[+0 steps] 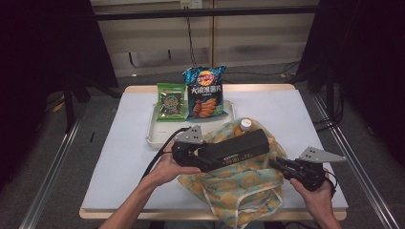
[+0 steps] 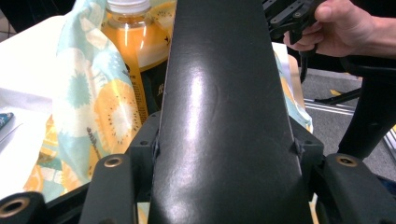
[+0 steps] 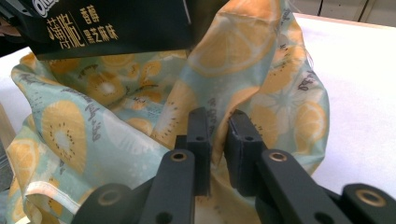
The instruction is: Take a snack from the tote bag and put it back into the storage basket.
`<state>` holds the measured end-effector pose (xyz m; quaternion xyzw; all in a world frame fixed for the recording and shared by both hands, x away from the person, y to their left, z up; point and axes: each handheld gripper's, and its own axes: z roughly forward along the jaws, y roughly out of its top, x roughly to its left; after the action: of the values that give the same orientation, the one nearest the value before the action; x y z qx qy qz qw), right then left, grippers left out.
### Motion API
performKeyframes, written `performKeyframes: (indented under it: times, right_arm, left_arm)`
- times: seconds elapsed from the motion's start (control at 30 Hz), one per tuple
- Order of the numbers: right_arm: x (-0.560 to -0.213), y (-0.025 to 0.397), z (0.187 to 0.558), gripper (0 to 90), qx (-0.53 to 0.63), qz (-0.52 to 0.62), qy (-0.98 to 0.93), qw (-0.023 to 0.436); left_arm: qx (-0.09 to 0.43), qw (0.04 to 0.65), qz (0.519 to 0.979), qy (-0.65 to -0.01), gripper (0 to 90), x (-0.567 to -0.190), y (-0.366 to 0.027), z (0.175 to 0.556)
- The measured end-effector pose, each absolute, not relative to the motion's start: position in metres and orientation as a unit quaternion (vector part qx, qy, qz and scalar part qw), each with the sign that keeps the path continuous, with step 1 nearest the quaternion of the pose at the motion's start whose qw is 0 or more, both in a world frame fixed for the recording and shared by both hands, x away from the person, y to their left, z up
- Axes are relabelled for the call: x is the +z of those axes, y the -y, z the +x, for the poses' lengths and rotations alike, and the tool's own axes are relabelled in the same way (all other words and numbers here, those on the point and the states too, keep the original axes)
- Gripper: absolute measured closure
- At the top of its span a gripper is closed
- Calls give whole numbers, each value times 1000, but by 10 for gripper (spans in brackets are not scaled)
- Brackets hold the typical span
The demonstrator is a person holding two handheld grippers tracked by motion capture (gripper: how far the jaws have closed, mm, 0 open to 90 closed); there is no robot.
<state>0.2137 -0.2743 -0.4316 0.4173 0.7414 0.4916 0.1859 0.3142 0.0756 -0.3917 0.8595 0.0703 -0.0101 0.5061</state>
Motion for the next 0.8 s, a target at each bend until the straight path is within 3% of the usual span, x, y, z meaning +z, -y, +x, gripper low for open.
performKeyframes:
  times: [0.47, 0.8]
  right_arm:
    - [-426, 277, 211, 356, 518, 414, -723, 195]
    - [-424, 278, 209, 217, 535, 410, -712, 197]
  left_arm:
    - [-27, 505, 858, -87, 433, -389, -93, 318]
    - [-19, 509, 856, -87, 433, -382, -109, 322]
